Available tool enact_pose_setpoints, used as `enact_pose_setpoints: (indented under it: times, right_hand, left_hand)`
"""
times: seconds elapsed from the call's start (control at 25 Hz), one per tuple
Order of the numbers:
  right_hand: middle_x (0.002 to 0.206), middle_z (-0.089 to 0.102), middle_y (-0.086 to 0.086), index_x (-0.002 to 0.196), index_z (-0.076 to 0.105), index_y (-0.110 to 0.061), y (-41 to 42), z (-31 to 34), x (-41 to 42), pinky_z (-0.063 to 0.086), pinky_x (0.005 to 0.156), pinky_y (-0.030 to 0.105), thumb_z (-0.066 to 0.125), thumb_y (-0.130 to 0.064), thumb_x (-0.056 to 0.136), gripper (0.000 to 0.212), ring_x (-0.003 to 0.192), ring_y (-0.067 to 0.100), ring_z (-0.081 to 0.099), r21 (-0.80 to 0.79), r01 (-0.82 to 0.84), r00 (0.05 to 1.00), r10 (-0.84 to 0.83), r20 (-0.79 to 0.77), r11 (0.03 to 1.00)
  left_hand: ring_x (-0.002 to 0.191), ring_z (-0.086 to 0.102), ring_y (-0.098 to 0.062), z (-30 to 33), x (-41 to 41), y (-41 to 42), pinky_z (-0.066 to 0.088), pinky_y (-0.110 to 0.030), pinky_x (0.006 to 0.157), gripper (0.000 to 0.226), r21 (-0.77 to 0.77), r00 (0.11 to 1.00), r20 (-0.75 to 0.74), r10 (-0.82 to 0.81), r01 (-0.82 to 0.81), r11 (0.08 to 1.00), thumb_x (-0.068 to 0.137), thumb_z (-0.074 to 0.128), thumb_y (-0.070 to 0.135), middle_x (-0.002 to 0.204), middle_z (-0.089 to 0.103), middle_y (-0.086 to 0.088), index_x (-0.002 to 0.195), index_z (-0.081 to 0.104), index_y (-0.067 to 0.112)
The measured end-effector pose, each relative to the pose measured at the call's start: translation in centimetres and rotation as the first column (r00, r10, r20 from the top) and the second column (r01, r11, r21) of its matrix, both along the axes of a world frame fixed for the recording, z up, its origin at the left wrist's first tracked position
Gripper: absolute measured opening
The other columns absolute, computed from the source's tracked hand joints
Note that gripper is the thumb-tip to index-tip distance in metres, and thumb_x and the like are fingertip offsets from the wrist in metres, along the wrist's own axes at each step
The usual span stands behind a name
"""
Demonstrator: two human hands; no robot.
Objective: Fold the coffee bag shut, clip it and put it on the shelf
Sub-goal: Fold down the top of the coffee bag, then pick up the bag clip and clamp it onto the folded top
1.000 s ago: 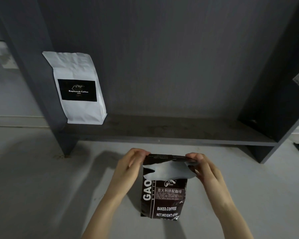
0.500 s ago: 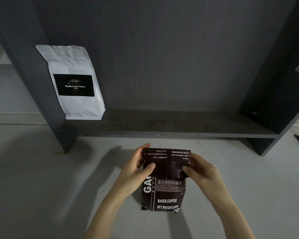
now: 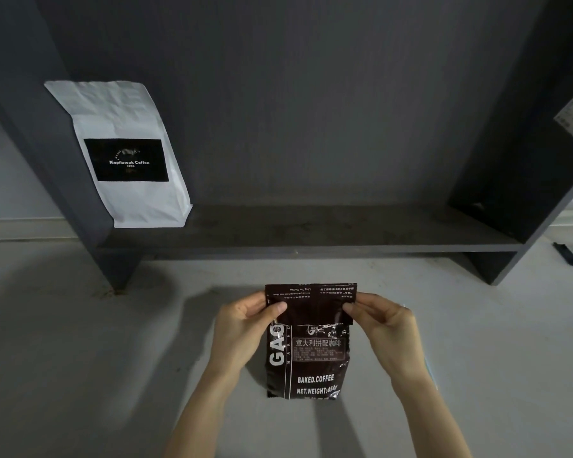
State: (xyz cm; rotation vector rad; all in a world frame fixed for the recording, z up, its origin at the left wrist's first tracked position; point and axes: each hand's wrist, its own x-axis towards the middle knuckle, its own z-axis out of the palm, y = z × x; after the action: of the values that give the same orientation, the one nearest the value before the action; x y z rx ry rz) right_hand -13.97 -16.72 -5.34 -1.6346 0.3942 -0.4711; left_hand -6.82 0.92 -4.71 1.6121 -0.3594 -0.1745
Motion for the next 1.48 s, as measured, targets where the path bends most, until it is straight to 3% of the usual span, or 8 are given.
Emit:
enact_pose_setpoints:
  times: [0.12, 0.28, 0.44, 0.52, 0.6, 0.72, 1.04, 1.48]
  right_hand:
    - [0.077, 0.072, -0.012, 0.086, 0.072, -0.014, 0.1, 0.1, 0.0, 0.046, 0.060, 0.002, 0.065, -0.002, 0.076, 0.017, 0.068, -0.005, 0.066, -0.015, 0.007, 1.000, -0.007, 0.007, 1.000]
    - [0.073, 0.072, -0.021, 0.090, 0.070, -0.017, -0.1, 0.2, -0.3, 0.047, 0.064, 0.003, 0.064, -0.003, 0.077, 0.021, 0.076, -0.003, 0.067, -0.052, -0.056, 0.998, 0.055, -0.009, 0.997]
    - [0.096, 0.067, -0.021, 0.105, 0.062, -0.026, -1.3, 0.6, -1.0, 0.043, 0.078, 0.000, 0.059, -0.017, 0.083, 0.025, 0.095, -0.008, 0.061, -0.316, -0.201, 0.978, 0.174, -0.114, 0.927]
    - [0.097, 0.069, -0.010, 0.104, 0.064, -0.021, -2.4, 0.1, -1.5, 0.043, 0.074, 0.001, 0.054, -0.018, 0.086, 0.020, 0.092, -0.001, 0.063, -0.360, -0.045, 0.994, 0.004, -0.113, 0.932]
    - [0.100, 0.070, 0.005, 0.101, 0.065, -0.015, -4.0, -1.6, -2.1, 0.044, 0.072, 0.017, 0.051, -0.017, 0.087, 0.019, 0.092, 0.014, 0.063, -0.418, 0.167, 0.953, -0.254, -0.162, 0.893]
    - [0.115, 0.060, 0.019, 0.110, 0.059, -0.016, -6.1, -4.3, -2.9, 0.046, 0.082, 0.037, 0.057, -0.021, 0.083, 0.027, 0.105, 0.034, 0.055, -0.529, 0.194, 0.813, -0.437, -0.384, 0.826]
    - [0.118, 0.053, 0.021, 0.119, 0.051, -0.017, -5.9, -7.0, -4.1, 0.044, 0.090, 0.047, 0.058, -0.012, 0.079, 0.042, 0.110, 0.039, 0.048, -0.528, 0.086, 0.693, -0.431, -0.577, 0.845]
    - [0.113, 0.061, 0.019, 0.116, 0.053, -0.013, -5.2, -7.2, -4.1, 0.047, 0.084, 0.042, 0.050, 0.000, 0.079, 0.040, 0.102, 0.037, 0.055, -0.534, 0.131, 0.765, -0.428, -0.481, 0.835]
  left_hand:
    - [0.080, 0.066, 0.007, -0.2, 0.0, 0.0, 0.044, 0.000, 0.065, 0.028, 0.010, 1.000, 0.004, 0.001, -0.001, 1.000, 0.076, 0.065, 0.008, 0.072, 0.071, 0.028, 0.079, 0.069, 0.036]
    - [0.082, 0.065, 0.007, 0.0, 0.2, 0.4, 0.045, 0.000, 0.068, 0.028, 0.032, 0.999, 0.003, -0.049, 0.049, 0.998, 0.077, 0.064, 0.010, 0.074, 0.072, 0.028, 0.080, 0.068, 0.038]
    - [0.085, 0.065, 0.008, 0.1, 0.4, 0.6, 0.045, 0.000, 0.068, 0.025, 0.017, 0.996, -0.018, -0.087, 0.088, 0.996, 0.078, 0.063, 0.012, 0.076, 0.071, 0.029, 0.085, 0.066, 0.036]
    - [0.085, 0.064, 0.009, 0.0, 0.5, 0.6, 0.045, -0.001, 0.068, 0.025, 0.019, 0.996, -0.011, -0.091, 0.091, 0.996, 0.079, 0.062, 0.013, 0.078, 0.071, 0.031, 0.085, 0.064, 0.037]
    - [0.086, 0.063, 0.010, -0.1, 0.5, 0.5, 0.045, 0.000, 0.069, 0.024, 0.030, 0.996, -0.006, -0.086, 0.087, 0.996, 0.079, 0.062, 0.015, 0.079, 0.070, 0.033, 0.085, 0.064, 0.038]
    - [0.085, 0.062, 0.012, -0.2, 0.6, 0.4, 0.044, 0.001, 0.067, 0.025, 0.023, 0.997, -0.015, -0.079, 0.080, 0.997, 0.080, 0.061, 0.013, 0.077, 0.069, 0.034, 0.084, 0.063, 0.038]
    - [0.082, 0.063, 0.012, 0.0, 0.4, 0.3, 0.044, 0.000, 0.065, 0.023, 0.001, 0.995, -0.042, -0.086, 0.086, 0.996, 0.080, 0.060, 0.011, 0.075, 0.070, 0.032, 0.084, 0.063, 0.034]
    - [0.080, 0.057, 0.021, 0.0, -0.2, 0.0, 0.041, 0.003, 0.063, 0.027, -0.022, 0.994, -0.036, -0.104, 0.103, 0.994, 0.084, 0.054, 0.008, 0.074, 0.068, 0.036, 0.088, 0.057, 0.035]
